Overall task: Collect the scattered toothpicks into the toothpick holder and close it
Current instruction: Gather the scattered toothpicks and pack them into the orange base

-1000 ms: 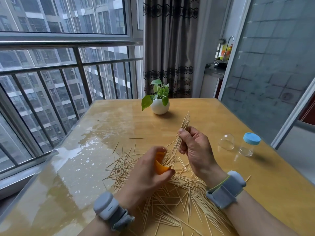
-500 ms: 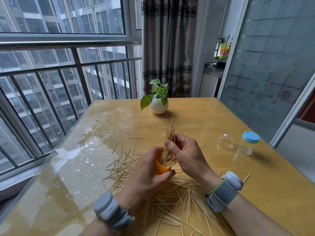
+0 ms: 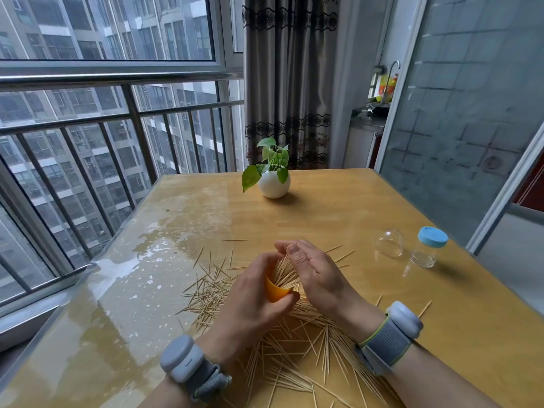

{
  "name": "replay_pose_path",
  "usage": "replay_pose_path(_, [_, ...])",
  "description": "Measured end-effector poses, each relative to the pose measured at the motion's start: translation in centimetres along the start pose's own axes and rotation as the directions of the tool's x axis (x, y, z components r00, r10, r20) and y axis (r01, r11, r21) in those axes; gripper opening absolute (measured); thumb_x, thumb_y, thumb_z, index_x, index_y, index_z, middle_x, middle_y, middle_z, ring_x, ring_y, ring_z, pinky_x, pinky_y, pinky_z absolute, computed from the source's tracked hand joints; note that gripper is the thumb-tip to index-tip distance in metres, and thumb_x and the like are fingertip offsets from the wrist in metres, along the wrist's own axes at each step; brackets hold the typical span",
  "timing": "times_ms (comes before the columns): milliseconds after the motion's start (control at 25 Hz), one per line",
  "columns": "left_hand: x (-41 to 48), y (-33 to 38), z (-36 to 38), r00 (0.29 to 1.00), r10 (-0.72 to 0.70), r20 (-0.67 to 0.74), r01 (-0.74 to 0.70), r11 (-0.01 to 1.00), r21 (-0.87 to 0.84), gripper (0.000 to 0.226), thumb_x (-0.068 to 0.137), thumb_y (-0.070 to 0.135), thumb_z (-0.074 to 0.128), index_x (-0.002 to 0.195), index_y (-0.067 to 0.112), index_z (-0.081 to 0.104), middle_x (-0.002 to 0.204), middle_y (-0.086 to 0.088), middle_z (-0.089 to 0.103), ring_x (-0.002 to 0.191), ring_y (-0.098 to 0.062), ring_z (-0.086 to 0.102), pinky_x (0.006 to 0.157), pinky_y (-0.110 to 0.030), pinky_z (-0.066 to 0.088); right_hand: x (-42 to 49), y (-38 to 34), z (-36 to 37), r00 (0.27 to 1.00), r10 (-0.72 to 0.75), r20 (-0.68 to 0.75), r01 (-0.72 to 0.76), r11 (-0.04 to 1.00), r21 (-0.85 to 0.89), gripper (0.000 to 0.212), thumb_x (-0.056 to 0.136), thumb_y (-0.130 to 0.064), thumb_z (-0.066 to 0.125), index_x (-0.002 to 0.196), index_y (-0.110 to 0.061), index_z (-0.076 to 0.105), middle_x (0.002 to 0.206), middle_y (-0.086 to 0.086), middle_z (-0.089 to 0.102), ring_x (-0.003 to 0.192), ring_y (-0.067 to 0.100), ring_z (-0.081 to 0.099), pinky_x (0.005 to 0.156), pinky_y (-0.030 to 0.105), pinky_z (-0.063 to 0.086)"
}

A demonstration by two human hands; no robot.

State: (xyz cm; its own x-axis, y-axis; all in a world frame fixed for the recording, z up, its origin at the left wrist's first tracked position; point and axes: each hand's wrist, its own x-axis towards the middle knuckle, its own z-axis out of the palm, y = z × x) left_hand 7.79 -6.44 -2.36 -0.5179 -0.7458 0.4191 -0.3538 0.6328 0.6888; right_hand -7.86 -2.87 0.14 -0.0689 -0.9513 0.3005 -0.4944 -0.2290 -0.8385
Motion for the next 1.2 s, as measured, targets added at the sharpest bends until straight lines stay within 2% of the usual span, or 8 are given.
replay_pose_path(240, [0.1, 0.0, 0.1, 0.999, 0.02, 0.025, -0.019, 0.999, -0.03, 0.068, 0.073, 0.037, 0.077, 0.134, 0.023, 0.05, 0.111, 0.013, 0.063, 0.094, 0.001, 0.06, 0.079, -0.012, 0.045, -0.2, -0.2, -0.1, 0.996, -0.006, 0.091, 0.009, 1.0, -0.026, 0.057, 0.103, -0.047, 0.034, 0.154, -0.022, 0.029, 0.151, -0.005, 0.043, 0.139, 0.003, 0.038, 0.113, 0.023, 0.035])
replay_pose_path(400, [0.0, 0.0, 0.1, 0.994, 0.025, 0.108, -0.026, 1.0, 0.009, 0.06, 0.073, 0.039, 0.078, 0.126, 0.034, 0.049, 0.102, 0.021, 0.056, 0.091, 0.006, 0.055, 0.076, -0.009, 0.041, -0.1, -0.2, -0.1, 0.998, -0.055, 0.006, 0.056, 0.994, -0.091, 0.063, 0.099, -0.053, 0.032, 0.154, -0.023, 0.025, 0.158, -0.003, 0.032, 0.143, 0.003, 0.03, 0.118, 0.029, 0.03])
replay_pose_path(600, [-0.2, 0.5, 0.0, 0.991, 0.05, 0.128, -0.049, 0.999, -0.009, 0.039, 0.074, 0.04, 0.073, 0.106, 0.035, 0.051, 0.087, 0.013, 0.056, 0.075, -0.004, 0.052, 0.067, -0.014, 0.039, -0.4, -0.5, 0.2, 0.99, -0.125, 0.068, 0.133, 0.981, -0.14, 0.086, 0.089, -0.077, 0.02, 0.153, -0.02, 0.028, 0.158, -0.002, 0.033, 0.142, 0.007, 0.034, 0.116, 0.027, 0.031])
replay_pose_path(760, [-0.4, 1.5, 0.0, 0.972, 0.103, 0.21, -0.078, 0.989, -0.127, 0.031, 0.074, 0.025, 0.076, 0.095, 0.033, 0.054, 0.076, 0.012, 0.057, 0.065, -0.001, 0.05, 0.061, -0.013, 0.038, -0.2, -0.6, 0.5, 0.965, -0.261, 0.012, 0.26, 0.957, -0.131, 0.061, 0.1, -0.054, 0.031, 0.142, -0.014, 0.049, 0.145, -0.001, 0.051, 0.135, 0.001, 0.043, 0.112, 0.023, 0.035])
replay_pose_path(840, [-0.3, 1.4, -0.3, 0.973, 0.115, 0.202, -0.091, 0.988, -0.124, 0.035, 0.074, 0.026, 0.077, 0.103, 0.031, 0.057, 0.079, 0.012, 0.06, 0.067, -0.004, 0.053, 0.061, -0.014, 0.039, 0.1, -0.3, -0.3, 0.975, -0.209, -0.078, 0.196, 0.969, -0.152, 0.044, 0.101, -0.035, 0.039, 0.133, -0.013, 0.06, 0.133, 0.0, 0.062, 0.124, 0.002, 0.053, 0.105, 0.029, 0.045])
replay_pose_path(920, [-0.2, 1.2, -0.8, 0.991, 0.075, 0.111, -0.067, 0.995, -0.079, 0.043, 0.075, 0.03, 0.076, 0.113, 0.029, 0.057, 0.083, 0.009, 0.063, 0.07, -0.008, 0.057, 0.061, -0.018, 0.043, 0.0, -0.3, -0.6, 0.985, -0.166, -0.04, 0.159, 0.977, -0.142, 0.042, 0.098, -0.028, 0.041, 0.131, -0.012, 0.062, 0.13, 0.0, 0.065, 0.121, 0.002, 0.056, 0.103, 0.027, 0.046])
replay_pose_path(1080, [-0.1, 1.1, -0.8, 0.999, 0.036, 0.015, -0.035, 0.998, -0.058, 0.039, 0.076, 0.029, 0.075, 0.109, 0.028, 0.055, 0.085, 0.008, 0.063, 0.071, -0.008, 0.059, 0.06, -0.016, 0.045, -0.6, -0.7, 0.4, 0.973, -0.208, 0.1, 0.222, 0.961, -0.162, 0.052, 0.101, -0.042, 0.034, 0.137, -0.012, 0.055, 0.141, 0.0, 0.055, 0.133, 0.005, 0.046, 0.11, 0.019, 0.036])
replay_pose_path(1200, [0.2, 0.3, -1.4, 0.997, 0.059, 0.049, -0.06, 0.998, 0.0, 0.046, 0.075, 0.031, 0.077, 0.117, 0.031, 0.058, 0.114, 0.012, 0.054, 0.097, 0.003, 0.056, 0.077, -0.008, 0.044, -0.2, -0.3, -0.7, 0.978, -0.201, -0.059, 0.193, 0.974, -0.117, 0.046, 0.099, -0.051, 0.037, 0.119, -0.019, 0.063, 0.129, -0.003, 0.064, 0.118, 0.004, 0.058, 0.096, 0.025, 0.05])
